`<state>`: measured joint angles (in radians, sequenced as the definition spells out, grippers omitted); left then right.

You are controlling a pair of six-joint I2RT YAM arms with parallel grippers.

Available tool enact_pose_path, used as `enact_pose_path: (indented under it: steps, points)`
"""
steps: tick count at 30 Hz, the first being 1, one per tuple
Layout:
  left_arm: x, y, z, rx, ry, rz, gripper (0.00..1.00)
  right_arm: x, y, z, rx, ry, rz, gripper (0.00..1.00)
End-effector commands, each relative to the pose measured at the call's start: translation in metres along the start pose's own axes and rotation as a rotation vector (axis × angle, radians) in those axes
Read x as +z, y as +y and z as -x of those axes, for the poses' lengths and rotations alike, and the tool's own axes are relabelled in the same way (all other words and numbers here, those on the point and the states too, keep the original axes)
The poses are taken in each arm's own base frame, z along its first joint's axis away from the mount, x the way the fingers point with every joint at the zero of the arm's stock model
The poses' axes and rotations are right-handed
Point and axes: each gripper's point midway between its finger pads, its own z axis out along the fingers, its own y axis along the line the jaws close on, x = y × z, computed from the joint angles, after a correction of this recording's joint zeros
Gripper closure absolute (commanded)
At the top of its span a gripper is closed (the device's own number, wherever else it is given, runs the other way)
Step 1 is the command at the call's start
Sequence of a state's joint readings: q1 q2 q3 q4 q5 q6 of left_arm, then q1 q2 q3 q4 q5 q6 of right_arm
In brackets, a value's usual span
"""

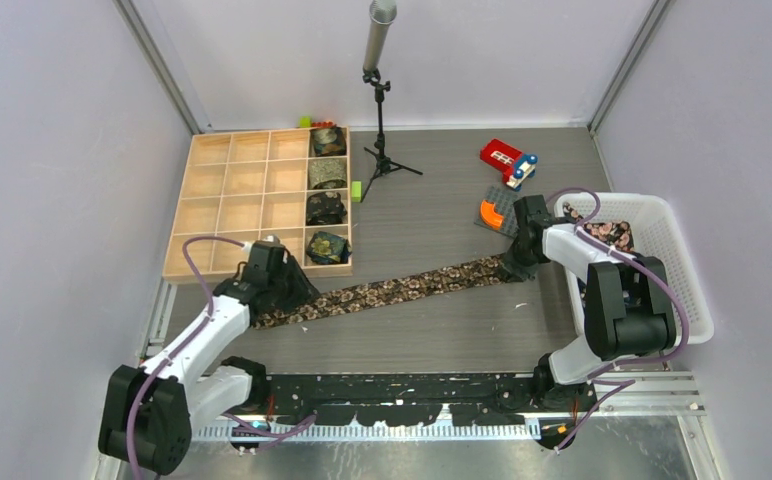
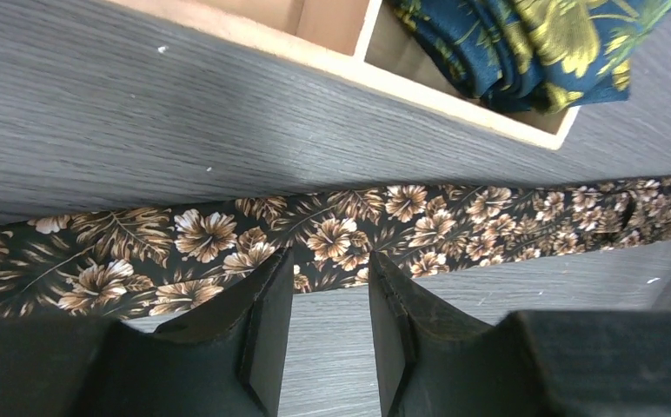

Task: Roll the ties
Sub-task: Flatten out the tie at the center of the board.

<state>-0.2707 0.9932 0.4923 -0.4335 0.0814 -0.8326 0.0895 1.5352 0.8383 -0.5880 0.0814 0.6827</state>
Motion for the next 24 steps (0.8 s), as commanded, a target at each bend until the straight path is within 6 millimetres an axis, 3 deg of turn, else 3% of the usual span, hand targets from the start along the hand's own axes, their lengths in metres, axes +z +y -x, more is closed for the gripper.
enact_pose_path:
  steps: [1, 5, 10, 22, 24]
  points:
    - [0.010, 0.010, -0.001, 0.022, -0.021, 0.035, 0.62, -0.004, -0.041, 0.032, 0.149, -0.130, -0.162, 0.81]
    - [0.012, 0.038, 0.003, 0.019, -0.070, 0.166, 0.63, -0.002, -0.041, 0.031, 0.145, -0.120, -0.165, 0.81]
    - [0.001, 0.062, 0.007, 0.021, -0.122, 0.282, 0.63, -0.001, -0.040, 0.031, 0.144, -0.118, -0.164, 0.81]
    - [-0.030, 0.101, 0.019, -0.117, -0.257, 0.483, 0.66, -0.002, -0.040, 0.032, 0.145, -0.119, -0.164, 0.81]
    - [-0.033, 0.099, 0.022, -0.130, -0.271, 0.471, 0.63, -0.002, -0.039, 0.032, 0.145, -0.118, -0.159, 0.81]
